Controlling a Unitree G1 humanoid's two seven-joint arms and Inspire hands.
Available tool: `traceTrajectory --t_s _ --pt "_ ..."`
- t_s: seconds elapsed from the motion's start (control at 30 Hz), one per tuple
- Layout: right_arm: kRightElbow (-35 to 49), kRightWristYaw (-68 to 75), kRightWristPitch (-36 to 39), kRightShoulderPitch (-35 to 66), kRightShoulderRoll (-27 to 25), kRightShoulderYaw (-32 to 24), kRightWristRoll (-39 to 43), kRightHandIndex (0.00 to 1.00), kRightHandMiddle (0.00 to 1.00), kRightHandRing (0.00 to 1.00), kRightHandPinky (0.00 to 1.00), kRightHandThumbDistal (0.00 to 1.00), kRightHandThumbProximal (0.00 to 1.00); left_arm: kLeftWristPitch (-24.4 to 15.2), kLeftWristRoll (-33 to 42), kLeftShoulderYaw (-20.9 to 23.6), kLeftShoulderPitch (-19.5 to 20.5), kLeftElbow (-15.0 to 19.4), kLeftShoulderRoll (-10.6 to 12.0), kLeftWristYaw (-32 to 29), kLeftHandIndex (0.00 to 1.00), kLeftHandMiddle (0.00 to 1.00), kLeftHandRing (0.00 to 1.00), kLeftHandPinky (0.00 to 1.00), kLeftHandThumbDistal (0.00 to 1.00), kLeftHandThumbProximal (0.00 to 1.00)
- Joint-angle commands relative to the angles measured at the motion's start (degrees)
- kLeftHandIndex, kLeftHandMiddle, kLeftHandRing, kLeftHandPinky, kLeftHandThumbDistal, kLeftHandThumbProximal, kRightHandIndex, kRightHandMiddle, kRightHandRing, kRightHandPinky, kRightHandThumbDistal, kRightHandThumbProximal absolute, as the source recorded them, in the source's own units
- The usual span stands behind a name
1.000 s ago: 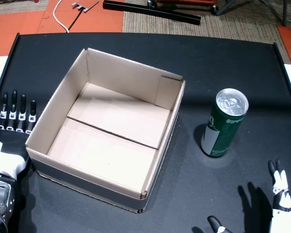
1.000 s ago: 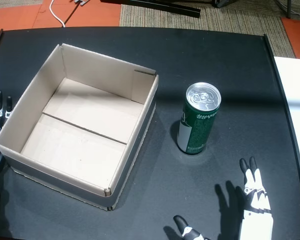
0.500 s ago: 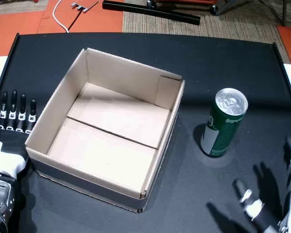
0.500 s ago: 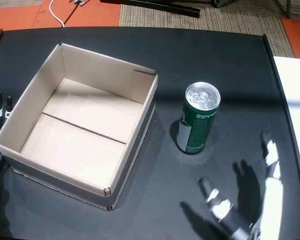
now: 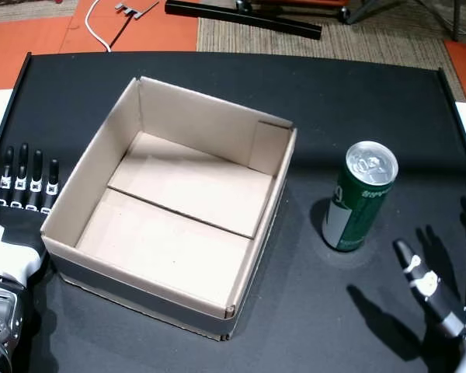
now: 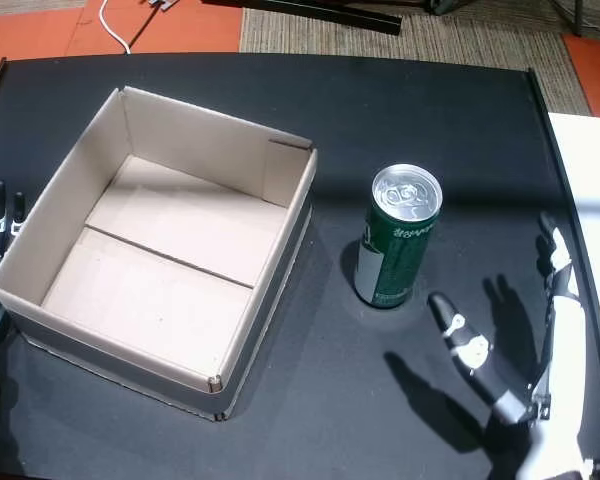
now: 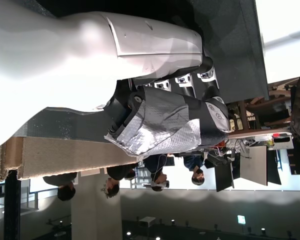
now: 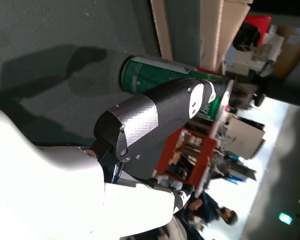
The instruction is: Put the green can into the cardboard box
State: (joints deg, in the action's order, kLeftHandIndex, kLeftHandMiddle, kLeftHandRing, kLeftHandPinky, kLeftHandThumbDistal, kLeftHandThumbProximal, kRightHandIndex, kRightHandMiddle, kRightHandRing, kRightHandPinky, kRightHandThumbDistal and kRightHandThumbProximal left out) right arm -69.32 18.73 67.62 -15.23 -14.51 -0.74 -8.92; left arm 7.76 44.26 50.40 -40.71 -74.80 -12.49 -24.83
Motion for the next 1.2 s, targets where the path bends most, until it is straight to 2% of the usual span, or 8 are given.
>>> traceTrajectory --t_s 0.0,0.1,0.27,0.4,0.57,0.8,0.9,1.17 --pt "-1.06 -0.57 -1.79 -1.26 -1.16 -0.86 0.02 1.00 1.00 1.00 1.00 1.00 0.49 0.24 -1.48 -0.47 3.38 -2.07 0.51 3.23 0.51 0.54 0.65 0.75 0.00 0.59" --pt "-1.80 0.07 -4.53 -3.17 -2.46 -0.43 -2.32 1.00 1.00 1.00 1.00 1.00 0.50 0.09 -1.30 -0.42 3.26 -2.02 0.71 3.47 0.51 0.54 0.66 0.76 0.00 0.59" --pt "-2.54 -1.11 -7.38 -6.11 -3.27 0.48 -4.29 1.00 1.00 1.00 1.00 1.00 0.45 0.22 -1.11 -0.29 3.38 -2.05 0.90 3.19 0.54 0.56 0.69 0.80 0.00 0.61" --pt "-3.07 -1.90 -9.14 -8.22 -3.13 1.81 -6.09 0.99 1.00 1.00 1.00 1.00 0.48 0.46 -1.06 -0.21 3.66 -2.12 0.91 2.57 0.54 0.55 0.67 0.74 0.00 0.58" --pt "-3.75 -6.10 -10.14 -9.93 -2.16 2.47 -5.59 1.00 1.00 1.00 1.00 1.00 0.46 0.29 -1.03 -0.10 3.69 -2.11 0.99 2.29 0.53 0.55 0.67 0.75 0.00 0.56" --pt "-4.35 -8.94 -12.44 -11.58 -0.38 2.35 -5.32 0.99 1.00 1.00 1.00 1.00 0.51 0.22 -0.83 0.17 3.49 -2.05 1.10 2.91 0.51 0.53 0.65 0.77 0.00 0.57" --pt "-4.52 -8.99 -13.64 -12.06 0.02 2.87 -5.99 0.99 1.00 1.00 1.00 1.00 0.50 0.62 -0.66 0.46 3.57 -2.04 1.03 2.42 0.53 0.55 0.68 0.78 0.00 0.57" --pt "-5.00 -15.28 -15.02 -13.42 1.34 1.06 -3.20 1.00 1.00 1.00 1.00 1.00 0.48 -0.08 -1.00 0.49 3.48 -2.00 1.07 3.24 0.51 0.54 0.66 0.74 0.00 0.57"
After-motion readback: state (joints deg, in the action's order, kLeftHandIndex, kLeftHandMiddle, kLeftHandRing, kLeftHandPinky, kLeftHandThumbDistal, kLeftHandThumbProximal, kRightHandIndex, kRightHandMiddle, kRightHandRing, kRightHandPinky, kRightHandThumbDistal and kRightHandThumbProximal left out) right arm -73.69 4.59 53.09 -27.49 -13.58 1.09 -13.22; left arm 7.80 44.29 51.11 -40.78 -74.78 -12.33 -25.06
